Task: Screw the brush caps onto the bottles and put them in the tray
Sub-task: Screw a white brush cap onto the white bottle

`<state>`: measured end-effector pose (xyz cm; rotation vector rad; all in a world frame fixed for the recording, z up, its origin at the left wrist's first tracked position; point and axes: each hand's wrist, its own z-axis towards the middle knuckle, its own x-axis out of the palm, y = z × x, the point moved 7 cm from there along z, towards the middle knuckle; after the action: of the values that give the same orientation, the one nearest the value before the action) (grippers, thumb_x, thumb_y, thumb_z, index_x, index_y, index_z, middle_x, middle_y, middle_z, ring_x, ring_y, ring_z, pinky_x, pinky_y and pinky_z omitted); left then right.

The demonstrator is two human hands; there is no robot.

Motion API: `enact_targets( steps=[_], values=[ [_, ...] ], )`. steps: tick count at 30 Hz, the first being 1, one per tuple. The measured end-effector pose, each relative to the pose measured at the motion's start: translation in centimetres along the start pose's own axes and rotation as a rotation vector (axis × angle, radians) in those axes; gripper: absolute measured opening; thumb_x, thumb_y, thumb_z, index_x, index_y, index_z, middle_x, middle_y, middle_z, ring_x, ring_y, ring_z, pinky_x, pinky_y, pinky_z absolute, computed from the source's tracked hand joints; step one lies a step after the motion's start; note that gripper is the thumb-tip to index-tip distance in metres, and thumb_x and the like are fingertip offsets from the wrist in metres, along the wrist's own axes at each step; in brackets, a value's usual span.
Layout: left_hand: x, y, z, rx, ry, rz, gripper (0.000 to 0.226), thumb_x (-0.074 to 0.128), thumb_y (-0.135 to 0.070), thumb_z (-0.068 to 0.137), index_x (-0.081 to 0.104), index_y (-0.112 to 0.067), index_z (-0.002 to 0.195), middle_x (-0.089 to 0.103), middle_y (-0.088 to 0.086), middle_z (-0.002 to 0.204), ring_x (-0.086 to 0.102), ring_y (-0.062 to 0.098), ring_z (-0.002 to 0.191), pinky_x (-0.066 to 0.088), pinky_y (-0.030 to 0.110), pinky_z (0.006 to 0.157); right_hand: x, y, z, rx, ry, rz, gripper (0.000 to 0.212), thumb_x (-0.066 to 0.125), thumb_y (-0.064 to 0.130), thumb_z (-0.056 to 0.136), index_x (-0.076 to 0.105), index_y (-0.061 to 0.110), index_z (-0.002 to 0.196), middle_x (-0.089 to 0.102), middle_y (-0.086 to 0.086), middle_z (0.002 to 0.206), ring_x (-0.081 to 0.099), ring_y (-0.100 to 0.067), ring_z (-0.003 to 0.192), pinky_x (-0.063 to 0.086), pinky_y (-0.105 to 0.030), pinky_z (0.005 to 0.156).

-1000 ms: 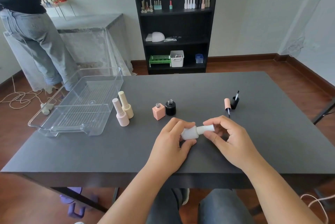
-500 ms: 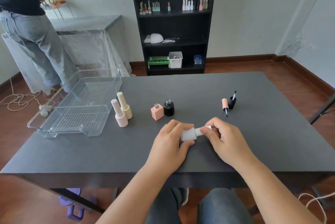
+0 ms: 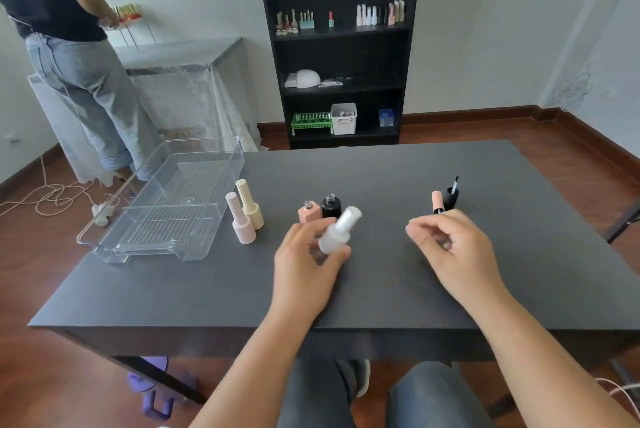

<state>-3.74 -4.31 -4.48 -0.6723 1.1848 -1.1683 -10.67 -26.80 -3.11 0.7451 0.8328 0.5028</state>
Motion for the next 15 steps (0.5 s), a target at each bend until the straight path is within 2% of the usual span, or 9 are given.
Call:
enact_targets(
  steps=[1,3,5,9,15],
  values=[
    [-0.9,0.6,0.3,-0.071,-0.038,-0.027,0.038,0.079,-0.015,0.074,0.067,-0.038,0.103,0.065,-0.016,0.1,0.063,-0.004,0.083,0.046,0.004,0.068,-0.5,-0.9,0.5,0.029,-0.012,-0.064,0.003,0.07,0.025,0.086,0.073,0.026,0.085,0.063,0.005,0.086,0.059,-0.011,0.08,0.04,-0.016,0.069],
    [-2.6,1.8,0.7,-0.187,-0.1,-0.029,0.032,0.078,-0.022,0.075,0.063,-0.04,0.097,0.068,-0.021,0.088,0.062,-0.011,0.076,0.041,-0.001,0.061,-1.2,-2.5,1.3,0.078,-0.011,-0.167,0.008,0.071,0.019,0.084,0.073,0.026,0.086,0.06,0.003,0.088,0.057,-0.014,0.08,0.037,-0.022,0.068],
    [-3.8,2.3,0.8,-0.233,-0.134,0.012,0.027,0.077,-0.028,0.075,0.061,-0.042,0.092,0.068,-0.024,0.079,0.06,-0.015,0.072,0.04,0.0,0.057,-1.6,-3.6,2.0,0.113,-0.002,-0.235,0.009,0.071,0.019,0.083,0.074,0.024,0.091,0.056,0.002,0.089,0.054,-0.015,0.079,0.036,-0.025,0.07],
    [-5.0,2.9,1.3,-0.237,-0.178,0.136,0.026,0.075,-0.028,0.077,0.057,-0.041,0.091,0.064,-0.021,0.083,0.061,-0.01,0.074,0.036,0.007,0.061,-1.0,-4.4,2.7,0.164,-0.007,-0.326,0.017,0.072,0.023,0.082,0.073,0.021,0.1,0.056,-0.001,0.092,0.054,-0.019,0.08,0.039,-0.028,0.07],
    [-5.1,3.2,1.8,-0.183,-0.192,0.291,0.025,0.067,-0.021,0.084,0.055,-0.033,0.103,0.059,-0.016,0.079,0.055,-0.002,0.073,0.032,0.011,0.056,-0.6,-4.3,3.6,0.222,-0.054,-0.401,0.022,0.069,0.028,0.083,0.068,0.02,0.103,0.057,-0.006,0.09,0.057,-0.027,0.087,0.04,-0.031,0.065]
  ],
)
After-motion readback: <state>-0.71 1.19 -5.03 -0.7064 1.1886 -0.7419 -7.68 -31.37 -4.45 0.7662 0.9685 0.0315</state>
